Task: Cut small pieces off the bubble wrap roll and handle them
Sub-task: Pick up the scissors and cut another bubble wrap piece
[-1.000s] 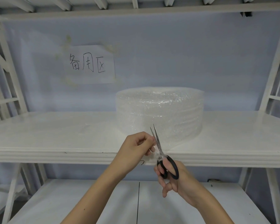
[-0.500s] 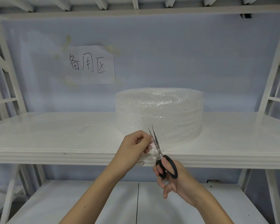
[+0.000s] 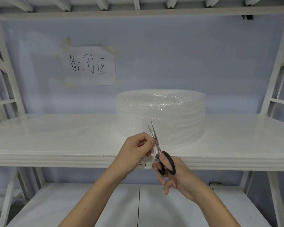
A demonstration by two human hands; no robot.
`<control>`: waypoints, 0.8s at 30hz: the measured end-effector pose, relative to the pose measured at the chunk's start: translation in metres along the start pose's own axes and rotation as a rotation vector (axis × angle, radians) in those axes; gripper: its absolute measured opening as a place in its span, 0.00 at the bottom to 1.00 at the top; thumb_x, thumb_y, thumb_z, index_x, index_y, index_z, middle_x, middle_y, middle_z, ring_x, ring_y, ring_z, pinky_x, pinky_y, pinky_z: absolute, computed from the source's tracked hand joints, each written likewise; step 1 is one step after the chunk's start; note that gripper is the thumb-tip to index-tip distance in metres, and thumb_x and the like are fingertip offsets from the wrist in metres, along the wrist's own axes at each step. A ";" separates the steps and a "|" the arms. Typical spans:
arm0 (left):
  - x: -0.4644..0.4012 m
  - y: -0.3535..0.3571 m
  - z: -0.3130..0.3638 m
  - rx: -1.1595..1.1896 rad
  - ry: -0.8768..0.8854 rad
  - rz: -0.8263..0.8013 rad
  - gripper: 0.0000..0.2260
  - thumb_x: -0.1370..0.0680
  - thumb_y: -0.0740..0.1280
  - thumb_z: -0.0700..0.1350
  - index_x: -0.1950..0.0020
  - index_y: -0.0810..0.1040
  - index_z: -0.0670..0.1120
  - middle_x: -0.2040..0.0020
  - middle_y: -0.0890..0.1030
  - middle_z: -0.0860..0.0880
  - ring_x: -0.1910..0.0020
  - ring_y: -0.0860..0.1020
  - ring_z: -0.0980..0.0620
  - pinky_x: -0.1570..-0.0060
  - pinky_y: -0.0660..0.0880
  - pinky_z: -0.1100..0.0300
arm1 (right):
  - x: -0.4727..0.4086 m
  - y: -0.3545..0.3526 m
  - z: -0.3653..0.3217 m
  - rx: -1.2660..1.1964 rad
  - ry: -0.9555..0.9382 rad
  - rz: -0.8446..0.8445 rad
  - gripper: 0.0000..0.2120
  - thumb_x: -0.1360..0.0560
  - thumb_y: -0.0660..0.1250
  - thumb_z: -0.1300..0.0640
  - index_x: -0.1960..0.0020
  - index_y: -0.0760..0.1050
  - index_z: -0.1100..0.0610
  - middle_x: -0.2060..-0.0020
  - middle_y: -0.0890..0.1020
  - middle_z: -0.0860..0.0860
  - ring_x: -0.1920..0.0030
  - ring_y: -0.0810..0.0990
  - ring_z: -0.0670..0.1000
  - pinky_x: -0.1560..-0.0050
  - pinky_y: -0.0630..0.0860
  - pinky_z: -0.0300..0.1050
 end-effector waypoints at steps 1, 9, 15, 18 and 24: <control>0.000 0.000 -0.001 -0.006 0.001 -0.003 0.11 0.20 0.64 0.40 0.62 0.76 0.45 0.71 0.77 0.55 0.68 0.73 0.56 0.61 0.69 0.55 | 0.000 -0.001 -0.001 0.004 -0.009 0.016 0.22 0.32 0.72 0.38 0.64 0.73 0.57 0.65 0.73 0.52 0.74 0.70 0.50 0.79 0.73 0.41; 0.000 0.005 -0.002 0.010 0.033 -0.079 0.10 0.20 0.64 0.37 0.61 0.78 0.43 0.69 0.78 0.53 0.68 0.74 0.56 0.62 0.73 0.64 | -0.003 -0.002 -0.014 0.019 -0.042 0.013 0.28 0.32 0.69 0.38 0.54 0.76 0.65 0.63 0.72 0.55 0.74 0.70 0.50 0.80 0.73 0.40; -0.001 0.008 -0.002 0.025 0.040 -0.098 0.09 0.20 0.64 0.36 0.59 0.79 0.38 0.69 0.78 0.52 0.68 0.74 0.56 0.63 0.73 0.66 | -0.009 0.000 -0.024 0.082 -0.083 -0.012 0.28 0.38 0.72 0.30 0.61 0.80 0.57 0.73 0.74 0.54 0.75 0.69 0.50 0.80 0.72 0.40; 0.001 0.009 -0.001 0.024 0.050 -0.113 0.09 0.20 0.64 0.36 0.58 0.78 0.34 0.66 0.79 0.46 0.67 0.74 0.54 0.62 0.73 0.65 | -0.010 -0.001 -0.028 0.066 -0.090 -0.011 0.24 0.34 0.69 0.33 0.60 0.81 0.56 0.70 0.76 0.53 0.75 0.69 0.50 0.81 0.72 0.39; 0.003 0.006 0.005 0.023 0.056 -0.111 0.10 0.20 0.63 0.35 0.61 0.78 0.38 0.70 0.76 0.53 0.70 0.71 0.56 0.64 0.71 0.67 | -0.014 -0.001 -0.036 0.085 -0.075 0.039 0.24 0.30 0.68 0.38 0.61 0.76 0.61 0.70 0.79 0.54 0.78 0.69 0.47 0.83 0.69 0.38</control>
Point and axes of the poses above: each hand's wrist, its own x-axis away from the middle knuckle, its own y-axis out of the palm, z = x × y, the point moved 8 cm from there along -x, towards the middle knuckle
